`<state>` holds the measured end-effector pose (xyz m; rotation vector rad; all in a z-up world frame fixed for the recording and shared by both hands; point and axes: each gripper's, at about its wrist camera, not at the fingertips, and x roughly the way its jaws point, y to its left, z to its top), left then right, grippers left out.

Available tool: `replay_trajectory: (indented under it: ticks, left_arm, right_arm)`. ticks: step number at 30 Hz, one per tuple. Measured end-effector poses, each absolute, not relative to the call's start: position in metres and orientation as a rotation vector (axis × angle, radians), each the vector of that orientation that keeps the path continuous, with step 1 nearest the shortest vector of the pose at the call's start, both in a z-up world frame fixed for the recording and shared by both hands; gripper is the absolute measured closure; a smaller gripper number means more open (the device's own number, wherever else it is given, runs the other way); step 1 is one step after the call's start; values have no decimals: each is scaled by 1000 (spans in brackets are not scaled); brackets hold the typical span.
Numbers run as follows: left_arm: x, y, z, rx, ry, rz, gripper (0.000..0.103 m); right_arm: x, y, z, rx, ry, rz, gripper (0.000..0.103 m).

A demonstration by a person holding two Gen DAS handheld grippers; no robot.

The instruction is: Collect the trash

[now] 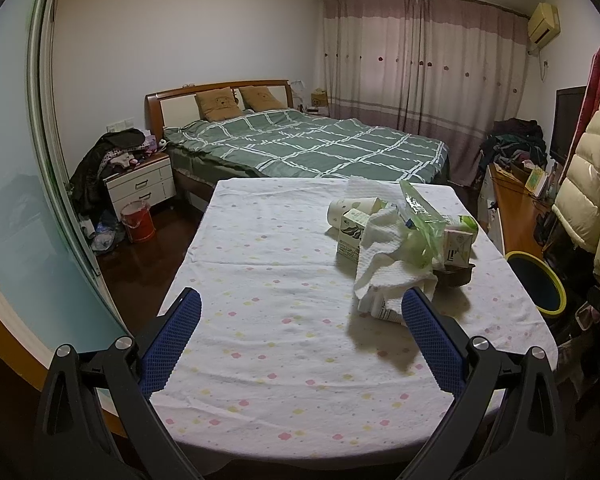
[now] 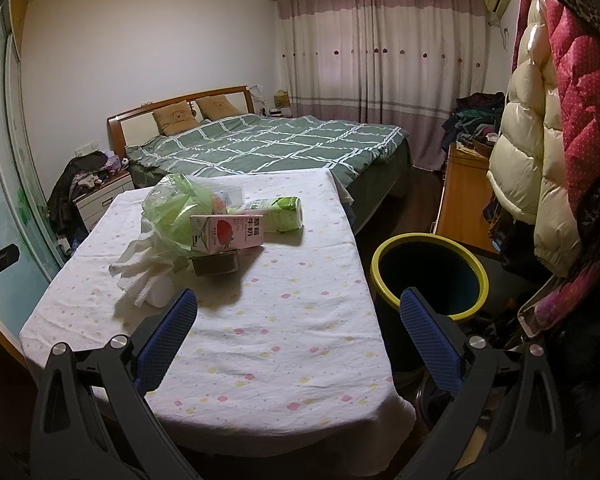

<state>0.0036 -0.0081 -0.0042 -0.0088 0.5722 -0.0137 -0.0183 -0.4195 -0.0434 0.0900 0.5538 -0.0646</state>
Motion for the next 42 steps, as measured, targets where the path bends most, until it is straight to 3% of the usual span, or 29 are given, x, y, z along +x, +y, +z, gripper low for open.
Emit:
replay_trajectory:
  ticks: [42]
  left_arm:
    - [6,-16,-8,7,589,-31,4]
  right_arm:
    - [-16,-427,-49,102,565,-71,6]
